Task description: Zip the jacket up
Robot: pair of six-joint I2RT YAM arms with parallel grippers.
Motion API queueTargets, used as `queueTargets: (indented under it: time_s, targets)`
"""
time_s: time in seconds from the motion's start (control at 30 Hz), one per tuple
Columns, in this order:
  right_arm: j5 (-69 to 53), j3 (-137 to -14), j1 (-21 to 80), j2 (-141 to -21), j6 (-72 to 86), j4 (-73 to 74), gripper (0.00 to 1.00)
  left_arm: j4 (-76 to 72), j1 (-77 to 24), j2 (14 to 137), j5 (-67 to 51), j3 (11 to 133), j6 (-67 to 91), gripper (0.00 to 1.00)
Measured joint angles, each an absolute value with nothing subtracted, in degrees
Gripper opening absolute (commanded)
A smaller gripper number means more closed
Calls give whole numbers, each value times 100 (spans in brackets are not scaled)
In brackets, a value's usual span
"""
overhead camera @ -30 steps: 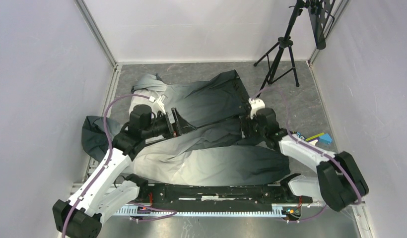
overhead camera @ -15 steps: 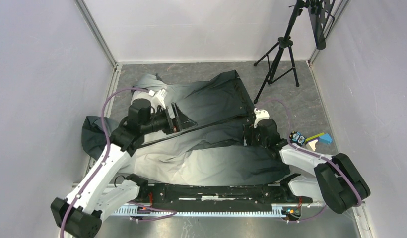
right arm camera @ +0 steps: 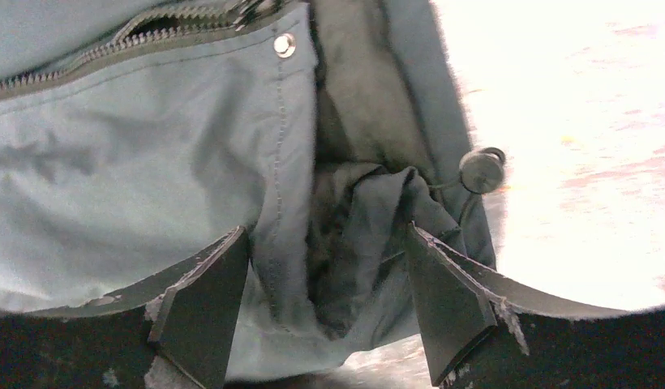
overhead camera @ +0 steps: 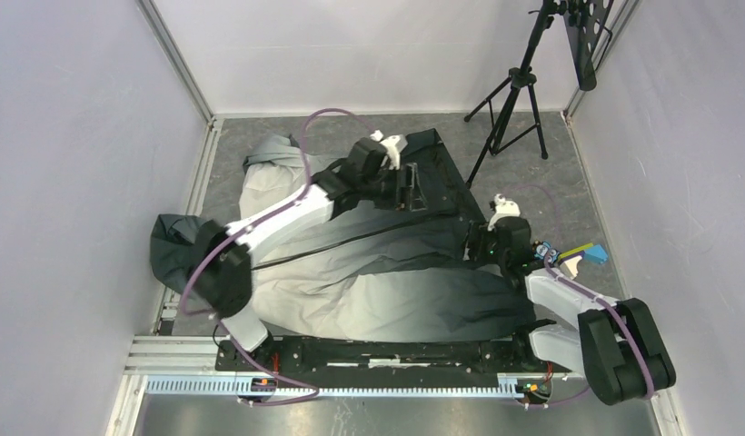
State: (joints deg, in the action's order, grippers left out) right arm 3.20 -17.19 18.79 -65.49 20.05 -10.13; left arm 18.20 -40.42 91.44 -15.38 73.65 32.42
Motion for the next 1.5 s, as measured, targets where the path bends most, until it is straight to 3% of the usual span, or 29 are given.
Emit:
queueTargets:
  time_s: [0.23, 0.53, 0.67, 0.77, 0.9, 1.2, 1.5]
  targets:
    - [-541, -2082, 1011, -6908, 1855, -978, 76, 1586, -4097, 11225, -1516, 8947, 3028, 64]
    - [-534, -2427, 989, -6593, 1667, -401, 87, 1822, -4123, 12025, -1712, 9605, 3004, 68]
    - [-537, -3024, 982, -6536, 1719, -314, 85, 2032, -4139, 11843, -1708, 9531, 2987, 71]
    - [-663, -3328, 972, -6667, 1850, -386, 65, 2145, -4139, 11273, -1719, 9065, 2978, 72]
    - [-1160, -3776, 967, -7397, 2032, -639, 55, 2355, -4139, 10381, -1802, 8597, 2899, 74]
    - [-1831, -5074, 967, -9467, 1802, -742, 53, 2576, -4139, 8901, -2106, 7894, 2816, 77]
    - [-1741, -6073, 963, -10440, 1111, -178, 51, 2617, -4141, 8814, -2482, 7424, 2818, 76]
